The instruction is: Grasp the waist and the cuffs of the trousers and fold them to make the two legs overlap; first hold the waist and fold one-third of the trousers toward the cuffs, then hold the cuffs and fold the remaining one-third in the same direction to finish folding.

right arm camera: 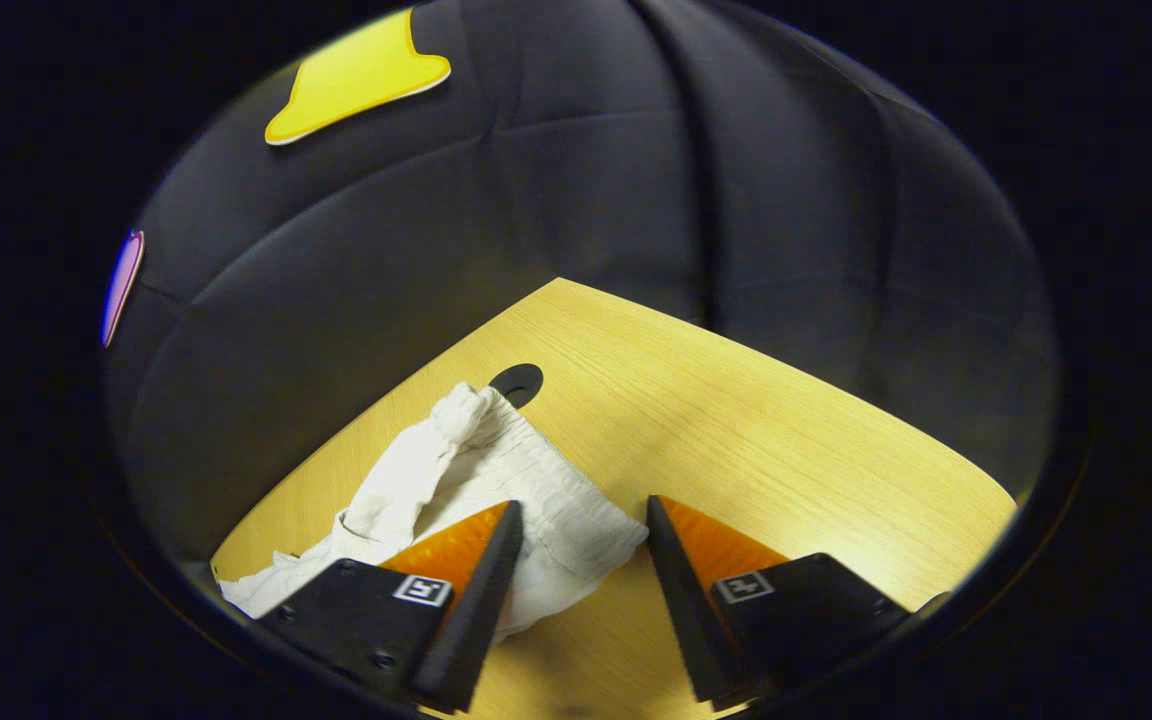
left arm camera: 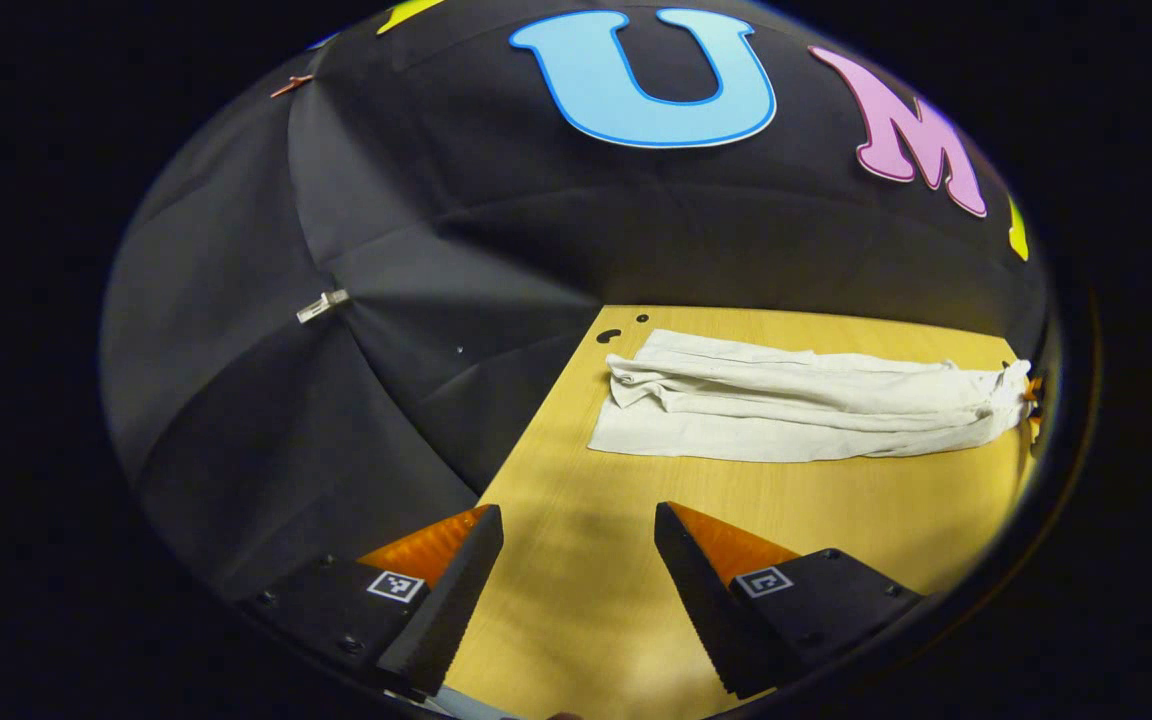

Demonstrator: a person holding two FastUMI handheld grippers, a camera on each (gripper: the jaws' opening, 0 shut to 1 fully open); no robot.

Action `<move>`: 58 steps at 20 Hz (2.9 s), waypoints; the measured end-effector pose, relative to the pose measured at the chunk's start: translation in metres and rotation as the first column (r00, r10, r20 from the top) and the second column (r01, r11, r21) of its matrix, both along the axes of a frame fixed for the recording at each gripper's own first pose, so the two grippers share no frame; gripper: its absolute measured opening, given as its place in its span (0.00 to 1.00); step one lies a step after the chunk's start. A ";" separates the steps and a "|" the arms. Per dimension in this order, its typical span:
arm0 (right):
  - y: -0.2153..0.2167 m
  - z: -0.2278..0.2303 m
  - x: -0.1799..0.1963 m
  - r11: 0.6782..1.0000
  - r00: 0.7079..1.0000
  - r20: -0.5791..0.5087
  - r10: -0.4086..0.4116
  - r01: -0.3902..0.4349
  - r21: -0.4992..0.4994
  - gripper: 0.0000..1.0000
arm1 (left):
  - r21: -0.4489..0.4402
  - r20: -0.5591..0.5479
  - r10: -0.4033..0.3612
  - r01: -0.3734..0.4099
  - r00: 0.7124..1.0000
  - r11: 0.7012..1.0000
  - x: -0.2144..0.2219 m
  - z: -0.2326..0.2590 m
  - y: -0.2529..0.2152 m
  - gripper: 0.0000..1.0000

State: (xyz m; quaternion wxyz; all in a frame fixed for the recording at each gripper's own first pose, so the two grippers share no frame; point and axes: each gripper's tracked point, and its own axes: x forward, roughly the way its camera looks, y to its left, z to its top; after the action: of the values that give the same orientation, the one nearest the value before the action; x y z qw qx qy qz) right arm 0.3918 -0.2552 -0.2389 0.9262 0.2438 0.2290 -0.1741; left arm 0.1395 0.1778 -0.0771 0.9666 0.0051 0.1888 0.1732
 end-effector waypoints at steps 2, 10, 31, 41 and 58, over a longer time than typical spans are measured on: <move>0.005 -0.003 -0.003 1.000 1.000 -0.016 0.004 -0.003 0.012 0.62 | -0.014 -0.023 0.000 0.000 1.000 1.000 -0.010 -0.005 -0.004 0.97; 0.025 0.009 -0.008 0.996 0.997 0.043 0.058 -0.054 -0.077 0.11 | -0.034 -0.041 0.026 -0.028 0.999 0.999 -0.035 0.016 -0.006 0.97; 0.238 0.212 -0.005 0.846 0.813 0.316 0.488 -0.353 -0.399 0.10 | -0.083 0.093 -0.168 0.176 0.981 0.981 -0.048 0.018 -0.068 0.97; 0.388 0.166 -0.029 0.769 0.676 0.365 0.640 -0.562 -0.306 0.10 | -0.150 0.147 -0.034 0.057 0.989 0.987 -0.031 0.004 -0.034 0.98; 0.453 0.073 -0.099 0.671 0.623 0.262 0.737 -0.718 -0.183 0.98 | -0.272 0.197 0.066 -0.010 0.978 0.962 0.088 -0.011 0.015 0.96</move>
State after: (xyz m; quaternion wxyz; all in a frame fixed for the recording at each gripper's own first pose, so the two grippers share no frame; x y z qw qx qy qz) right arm 0.2930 0.1982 -0.1654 0.9479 0.1267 0.1523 0.2495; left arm 0.2276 0.1929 -0.0878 0.9690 -0.1478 0.1104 0.1644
